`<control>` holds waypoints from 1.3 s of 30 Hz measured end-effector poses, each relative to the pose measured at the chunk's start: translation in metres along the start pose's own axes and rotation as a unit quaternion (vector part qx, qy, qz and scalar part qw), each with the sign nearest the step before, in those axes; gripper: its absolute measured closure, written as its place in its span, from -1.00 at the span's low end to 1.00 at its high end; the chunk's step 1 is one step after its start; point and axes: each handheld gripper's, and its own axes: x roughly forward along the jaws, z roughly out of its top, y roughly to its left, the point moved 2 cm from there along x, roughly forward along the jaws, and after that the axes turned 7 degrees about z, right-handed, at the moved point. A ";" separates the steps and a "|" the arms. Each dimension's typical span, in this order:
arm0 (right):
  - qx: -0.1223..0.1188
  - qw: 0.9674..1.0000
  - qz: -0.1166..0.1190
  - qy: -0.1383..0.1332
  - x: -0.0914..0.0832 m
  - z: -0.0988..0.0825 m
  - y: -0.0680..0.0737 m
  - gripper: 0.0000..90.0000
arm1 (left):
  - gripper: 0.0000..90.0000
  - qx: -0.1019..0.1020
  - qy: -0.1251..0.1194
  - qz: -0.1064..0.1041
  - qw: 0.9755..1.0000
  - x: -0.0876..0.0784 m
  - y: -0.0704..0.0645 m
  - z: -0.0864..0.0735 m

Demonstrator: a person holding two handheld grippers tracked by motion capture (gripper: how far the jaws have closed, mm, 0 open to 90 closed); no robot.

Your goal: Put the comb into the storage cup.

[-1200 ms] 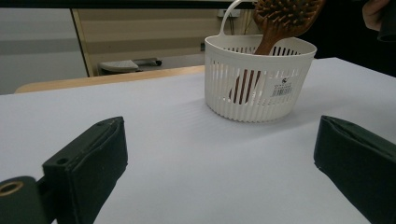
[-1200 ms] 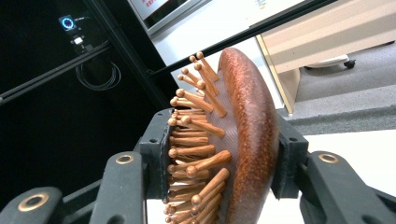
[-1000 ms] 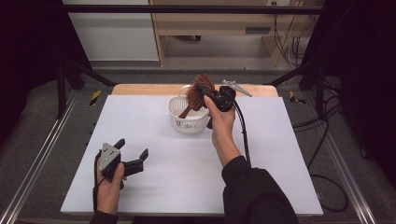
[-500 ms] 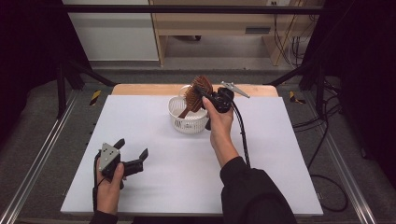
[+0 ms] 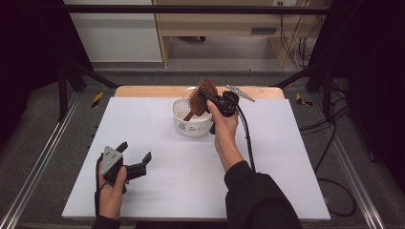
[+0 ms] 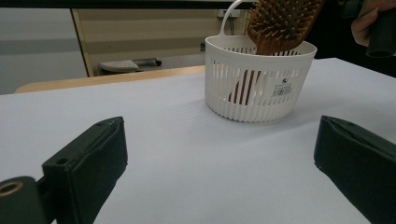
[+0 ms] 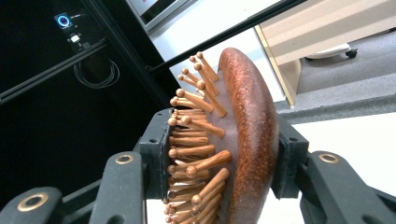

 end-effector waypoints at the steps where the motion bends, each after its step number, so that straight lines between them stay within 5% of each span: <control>1: 0.001 1.000 0.000 0.000 0.000 0.000 0.000 0.12 | -0.94 0.000 0.000 0.000 1.000 0.000 0.000 0.000; 39: 0.004 1.000 0.002 -0.006 0.002 -0.003 -0.003 0.12 | -0.94 0.000 0.002 -0.003 1.000 0.000 0.000 0.000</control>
